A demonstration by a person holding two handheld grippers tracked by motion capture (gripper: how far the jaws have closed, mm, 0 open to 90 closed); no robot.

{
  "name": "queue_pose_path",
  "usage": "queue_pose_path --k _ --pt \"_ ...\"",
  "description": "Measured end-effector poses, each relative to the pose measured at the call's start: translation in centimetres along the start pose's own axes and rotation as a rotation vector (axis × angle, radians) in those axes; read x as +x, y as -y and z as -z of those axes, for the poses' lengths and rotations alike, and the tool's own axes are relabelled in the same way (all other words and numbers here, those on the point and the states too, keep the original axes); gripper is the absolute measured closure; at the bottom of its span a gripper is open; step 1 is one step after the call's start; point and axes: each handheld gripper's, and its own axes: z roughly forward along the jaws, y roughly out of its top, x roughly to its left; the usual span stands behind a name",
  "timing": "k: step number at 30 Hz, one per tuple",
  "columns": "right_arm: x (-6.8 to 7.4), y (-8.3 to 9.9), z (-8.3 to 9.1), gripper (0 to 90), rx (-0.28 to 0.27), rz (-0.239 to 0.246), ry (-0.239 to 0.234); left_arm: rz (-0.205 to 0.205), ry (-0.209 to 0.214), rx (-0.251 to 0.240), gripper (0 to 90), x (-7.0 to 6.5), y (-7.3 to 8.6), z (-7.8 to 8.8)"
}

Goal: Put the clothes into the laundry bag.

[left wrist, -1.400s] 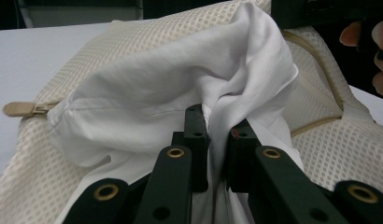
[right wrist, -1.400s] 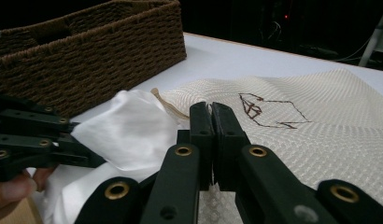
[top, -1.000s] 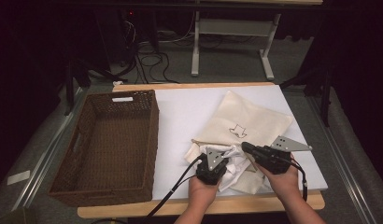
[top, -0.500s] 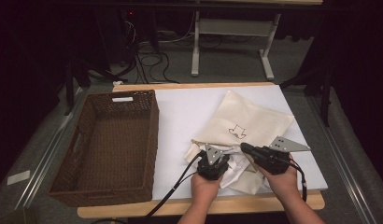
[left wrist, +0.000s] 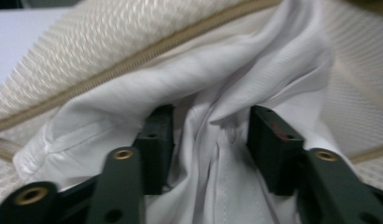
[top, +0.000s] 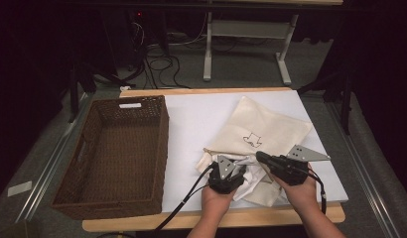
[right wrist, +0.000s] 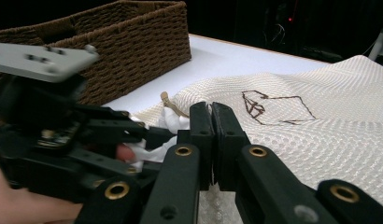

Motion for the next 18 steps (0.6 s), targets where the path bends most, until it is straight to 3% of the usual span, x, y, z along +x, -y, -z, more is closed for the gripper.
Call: queue_pose_path --k 1,3,7,10,11,12,15,18 --pt "0.0 0.0 0.1 89.2 0.001 -0.006 -0.001 -0.032 0.006 -0.012 38.1 0.0 -0.1 0.9" --pt "0.0 0.1 0.0 89.1 0.005 -0.004 0.003 -0.023 0.031 0.000 31.8 0.0 -0.1 1.8" --pt "0.0 0.1 0.0 89.1 0.009 0.001 0.005 -0.030 0.040 0.010 24.3 -0.1 0.5 3.3" --pt "0.1 0.1 0.0 89.1 0.010 -0.001 0.007 -0.054 0.041 0.078 18.6 -0.3 1.4 3.8" --pt "0.1 0.1 0.0 89.1 0.011 -0.001 0.006 -0.082 0.026 0.126 18.0 -0.3 1.9 3.7" --pt "0.1 0.1 0.0 89.1 0.012 0.000 0.008 -0.082 0.026 0.126 17.0 -0.3 1.9 3.7" --pt "0.1 0.1 0.0 89.1 0.011 0.002 0.008 -0.079 0.022 0.216 17.0 -0.4 2.3 2.9" --pt "0.1 0.1 0.0 89.1 0.012 0.004 0.007 -0.090 0.012 0.253 30.1 -0.6 2.5 2.3"
